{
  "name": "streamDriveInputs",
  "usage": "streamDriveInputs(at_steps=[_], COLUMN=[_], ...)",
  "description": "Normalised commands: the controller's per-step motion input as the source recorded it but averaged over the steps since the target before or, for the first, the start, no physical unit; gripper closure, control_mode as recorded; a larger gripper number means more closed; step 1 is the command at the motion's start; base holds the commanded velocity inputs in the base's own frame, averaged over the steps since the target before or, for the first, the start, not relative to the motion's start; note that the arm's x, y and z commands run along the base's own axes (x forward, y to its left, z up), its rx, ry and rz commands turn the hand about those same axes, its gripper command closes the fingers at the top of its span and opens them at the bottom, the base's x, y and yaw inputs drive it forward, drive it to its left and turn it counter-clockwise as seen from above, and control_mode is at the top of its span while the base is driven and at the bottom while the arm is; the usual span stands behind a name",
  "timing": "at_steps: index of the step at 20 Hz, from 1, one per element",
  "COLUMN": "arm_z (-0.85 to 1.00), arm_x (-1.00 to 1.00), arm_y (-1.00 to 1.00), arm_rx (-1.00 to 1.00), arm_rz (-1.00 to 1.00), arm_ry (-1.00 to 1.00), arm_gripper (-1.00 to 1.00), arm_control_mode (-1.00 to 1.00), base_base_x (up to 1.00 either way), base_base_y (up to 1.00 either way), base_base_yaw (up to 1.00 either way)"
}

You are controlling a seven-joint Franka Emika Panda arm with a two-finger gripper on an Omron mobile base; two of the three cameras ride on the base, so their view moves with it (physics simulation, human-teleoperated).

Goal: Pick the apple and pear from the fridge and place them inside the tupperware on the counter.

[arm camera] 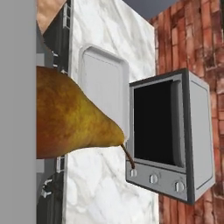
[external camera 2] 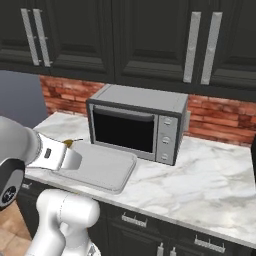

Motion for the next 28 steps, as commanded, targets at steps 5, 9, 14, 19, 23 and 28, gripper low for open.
streamDriveInputs(at_steps=[5, 9, 14, 19, 23, 28], arm_z=[-0.37, -0.68, -0.5, -0.53, -0.4, -0.37], arm_x=[0.16, 0.44, 0.41, 0.62, 0.64, 0.66], arm_y=[0.13, 0.29, 0.16, 0.0, 0.0, 0.0], arm_rx=[-0.13, -0.23, -0.05, 0.03, 0.05, 0.0], arm_rz=[0.0, 0.0, 0.0, 0.01, 0.02, 0.0], arm_ry=[0.25, 0.43, 0.08, -0.03, -0.01, 0.0], arm_gripper=[1.0, 1.0, 1.0, 1.0, 1.0, 1.0], arm_control_mode=[-1.0, -1.0, -1.0, -1.0, -1.0, -1.0], base_base_x=[0.11, 0.0, 0.0, 0.0, 0.0, 0.0], base_base_y=[0.07, 0.0, 0.0, 0.0, 0.0, 0.0], base_base_yaw=[0.0, 0.0, 0.0, 0.0, 0.0, 0.0])
